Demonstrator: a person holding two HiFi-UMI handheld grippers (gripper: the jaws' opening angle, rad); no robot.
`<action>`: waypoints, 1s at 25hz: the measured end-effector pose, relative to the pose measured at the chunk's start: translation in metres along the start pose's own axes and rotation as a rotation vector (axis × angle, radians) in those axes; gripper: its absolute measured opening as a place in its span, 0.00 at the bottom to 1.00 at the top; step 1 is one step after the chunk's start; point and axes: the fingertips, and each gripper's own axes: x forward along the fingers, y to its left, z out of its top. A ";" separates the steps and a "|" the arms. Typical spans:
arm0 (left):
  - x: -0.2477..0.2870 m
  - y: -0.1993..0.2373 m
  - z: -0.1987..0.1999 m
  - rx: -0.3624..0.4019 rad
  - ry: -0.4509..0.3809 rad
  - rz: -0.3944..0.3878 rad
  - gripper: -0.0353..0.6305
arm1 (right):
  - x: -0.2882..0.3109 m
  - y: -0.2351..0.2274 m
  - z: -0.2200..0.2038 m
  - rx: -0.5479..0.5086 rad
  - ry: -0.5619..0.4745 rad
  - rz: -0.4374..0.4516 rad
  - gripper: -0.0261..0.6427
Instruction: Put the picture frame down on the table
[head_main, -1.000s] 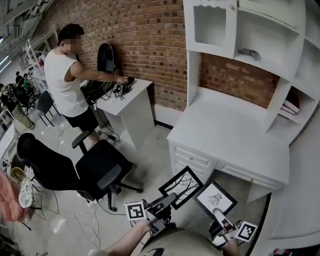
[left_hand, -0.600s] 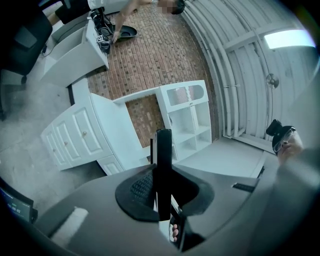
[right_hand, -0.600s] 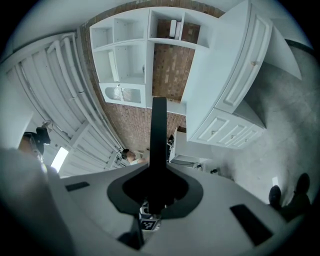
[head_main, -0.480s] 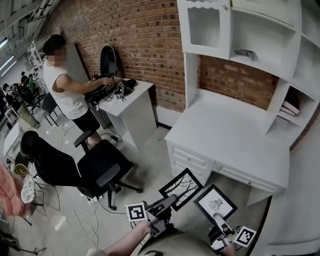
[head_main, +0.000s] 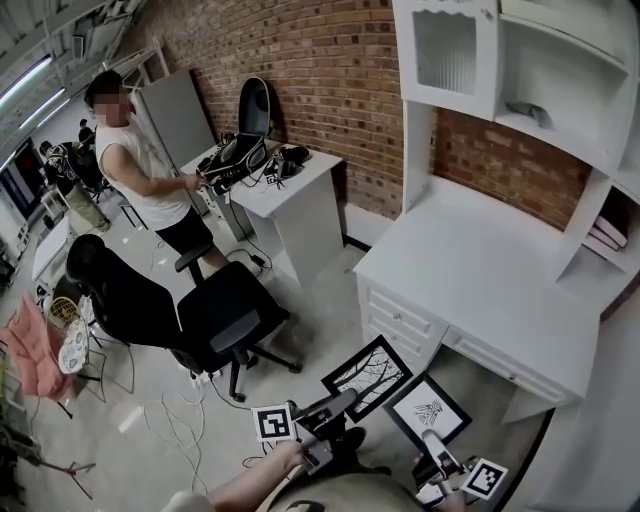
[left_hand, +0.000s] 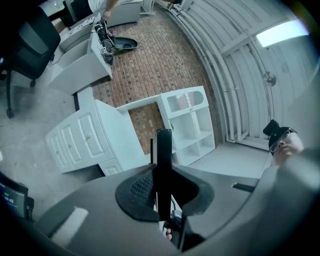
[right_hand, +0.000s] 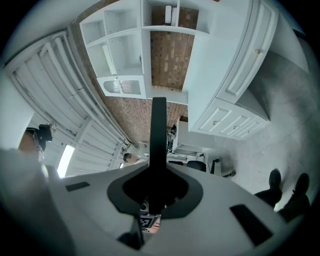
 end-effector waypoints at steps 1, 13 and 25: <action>0.000 0.002 0.002 -0.008 -0.006 0.002 0.12 | 0.002 0.000 0.003 -0.010 -0.004 0.002 0.07; 0.046 0.032 0.052 -0.055 0.004 -0.053 0.12 | 0.026 -0.018 0.038 -0.039 -0.074 -0.095 0.07; 0.076 0.063 0.141 -0.066 0.023 -0.095 0.12 | 0.110 -0.014 0.076 -0.116 -0.115 -0.141 0.07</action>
